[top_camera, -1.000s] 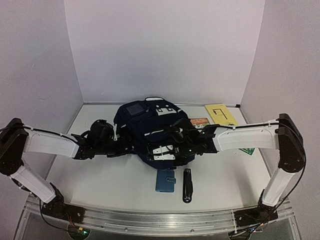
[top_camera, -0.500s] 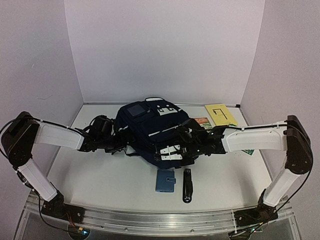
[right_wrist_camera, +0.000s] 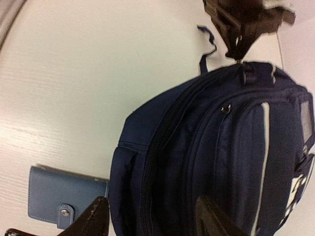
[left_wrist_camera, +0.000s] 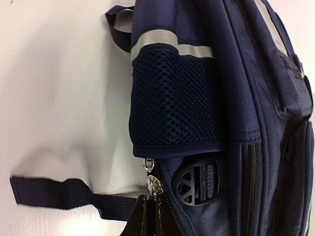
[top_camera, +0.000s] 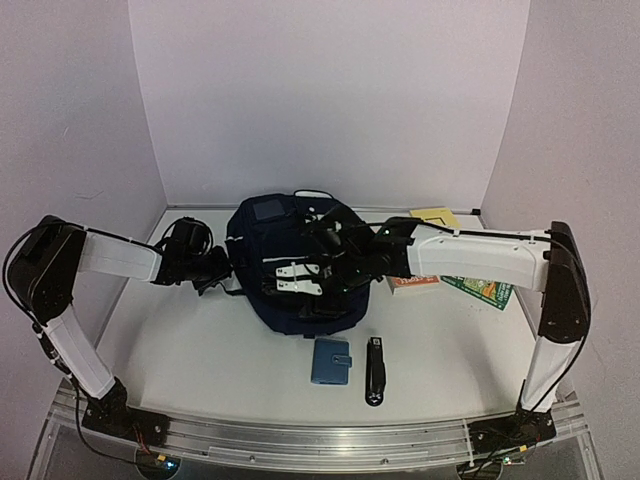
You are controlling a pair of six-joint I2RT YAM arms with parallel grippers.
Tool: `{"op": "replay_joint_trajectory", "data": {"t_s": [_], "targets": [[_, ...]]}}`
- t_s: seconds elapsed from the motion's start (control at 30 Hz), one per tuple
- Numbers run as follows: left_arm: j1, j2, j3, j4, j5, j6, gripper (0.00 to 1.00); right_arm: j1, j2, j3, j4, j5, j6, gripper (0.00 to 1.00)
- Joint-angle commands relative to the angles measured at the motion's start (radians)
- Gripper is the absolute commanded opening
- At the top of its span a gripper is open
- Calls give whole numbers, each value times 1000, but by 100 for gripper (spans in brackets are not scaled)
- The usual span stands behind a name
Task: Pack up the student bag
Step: Zip the student bag at the center of the board.
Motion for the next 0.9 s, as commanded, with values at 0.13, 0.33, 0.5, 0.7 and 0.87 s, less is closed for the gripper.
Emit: {"op": "replay_joint_trajectory", "data": {"t_s": [0.13,0.33,0.5,0.7,0.87], "targets": [[51,-33,51,-15,40,51,29,-145,-39,150,-217,-63,319,83],[51,-132,34,-51,164,89,56,-393,-16,128,-249,-104,525,88],[17,-218,-53,24,332,86,81,-512,43,122,-246,-226,603,90],[-48,-250,-110,49,374,66,87,-525,179,119,-230,-432,640,86],[-53,-244,-130,80,404,41,89,-484,233,91,-175,-530,677,83]]}}
